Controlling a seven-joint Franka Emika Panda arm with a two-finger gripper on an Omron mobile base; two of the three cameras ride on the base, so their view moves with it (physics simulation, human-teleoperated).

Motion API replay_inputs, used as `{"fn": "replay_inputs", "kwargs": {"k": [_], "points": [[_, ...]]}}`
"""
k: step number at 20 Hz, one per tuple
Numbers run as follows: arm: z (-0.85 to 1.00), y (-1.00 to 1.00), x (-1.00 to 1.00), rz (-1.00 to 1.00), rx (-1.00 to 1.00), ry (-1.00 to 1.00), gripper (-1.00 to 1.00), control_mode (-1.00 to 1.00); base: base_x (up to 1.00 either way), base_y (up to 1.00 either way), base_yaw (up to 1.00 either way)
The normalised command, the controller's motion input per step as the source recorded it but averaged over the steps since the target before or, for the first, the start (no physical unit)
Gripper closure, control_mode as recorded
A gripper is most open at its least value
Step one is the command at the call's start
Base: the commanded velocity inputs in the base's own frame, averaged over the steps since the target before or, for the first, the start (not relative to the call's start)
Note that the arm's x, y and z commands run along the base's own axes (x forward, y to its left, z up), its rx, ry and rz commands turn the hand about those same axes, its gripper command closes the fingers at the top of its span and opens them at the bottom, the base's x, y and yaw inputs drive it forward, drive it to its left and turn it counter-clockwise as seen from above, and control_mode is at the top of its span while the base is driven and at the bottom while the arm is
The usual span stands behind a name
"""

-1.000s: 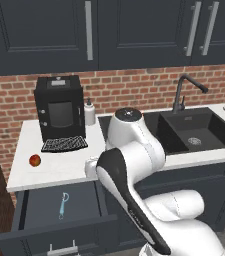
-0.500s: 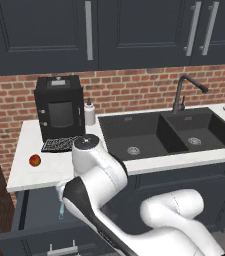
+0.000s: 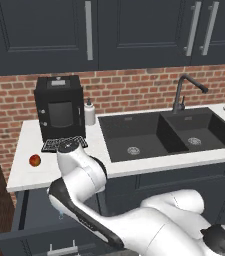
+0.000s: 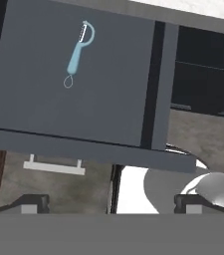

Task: Pick the peeler from the drawer and place it on the counter.

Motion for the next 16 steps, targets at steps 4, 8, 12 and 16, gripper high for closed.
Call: {"fn": "replay_inputs", "kwargs": {"k": [4,8,12,16], "points": [[-0.43,0.2,0.23,0.0,-0.01,0.0,-1.0,-1.0,0.0,0.0,0.0],[-0.52,0.17,0.48,0.0,-0.02,0.01,-1.0,-1.0,0.0,0.0,0.0],[-0.5,0.04,0.41,0.0,0.0,0.0,-1.0,-1.0,0.0,0.0,0.0],[-0.56,0.0,0.17,0.0,0.0,0.0,-1.0,-1.0,0.0,0.0,0.0]]}}
